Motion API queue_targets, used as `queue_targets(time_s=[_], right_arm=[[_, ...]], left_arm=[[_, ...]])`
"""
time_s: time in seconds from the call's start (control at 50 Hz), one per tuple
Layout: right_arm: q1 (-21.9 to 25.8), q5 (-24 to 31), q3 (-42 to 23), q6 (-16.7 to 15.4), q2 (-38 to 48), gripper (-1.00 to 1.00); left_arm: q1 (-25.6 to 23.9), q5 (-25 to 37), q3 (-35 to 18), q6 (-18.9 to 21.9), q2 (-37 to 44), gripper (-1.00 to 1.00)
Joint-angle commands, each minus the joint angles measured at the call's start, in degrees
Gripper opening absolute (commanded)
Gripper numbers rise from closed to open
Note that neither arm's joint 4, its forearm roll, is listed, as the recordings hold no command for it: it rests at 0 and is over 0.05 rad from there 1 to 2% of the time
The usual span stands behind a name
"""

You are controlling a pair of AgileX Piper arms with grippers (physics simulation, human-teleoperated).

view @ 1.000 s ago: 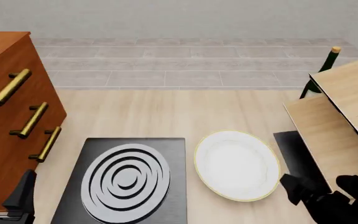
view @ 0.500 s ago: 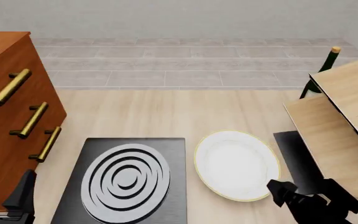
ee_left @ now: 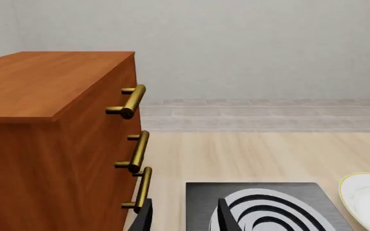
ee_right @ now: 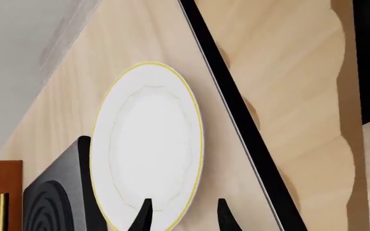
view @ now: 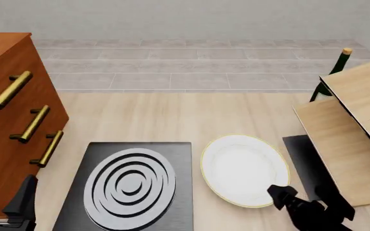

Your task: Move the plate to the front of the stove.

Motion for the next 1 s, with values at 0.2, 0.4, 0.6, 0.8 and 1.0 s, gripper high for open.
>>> queue_targets(time_s=[0.2,0.4,0.6,0.8,1.0], right_arm=[[1.75,-11.91,0.09,4.02,11.56,1.0],[3.05,-15.64,0.09,5.69,14.52,1.0],[4.68,-20.66,0.08,6.13,19.46,1.0],[4.97,-23.06,0.09,5.9,21.74,1.0],[5.09,-26.36,0.07,5.8,25.13,1.0]], left_arm=[[0.0,0.0,0.0,0.01,0.0,1.0],[0.01,0.0,0.0,0.0,-0.01,1.0],[0.01,0.0,0.0,-0.01,0.0,1.0],[0.0,0.0,0.0,0.0,0.0,1.0],[-0.01,0.0,0.0,-0.01,0.0,1.0]])
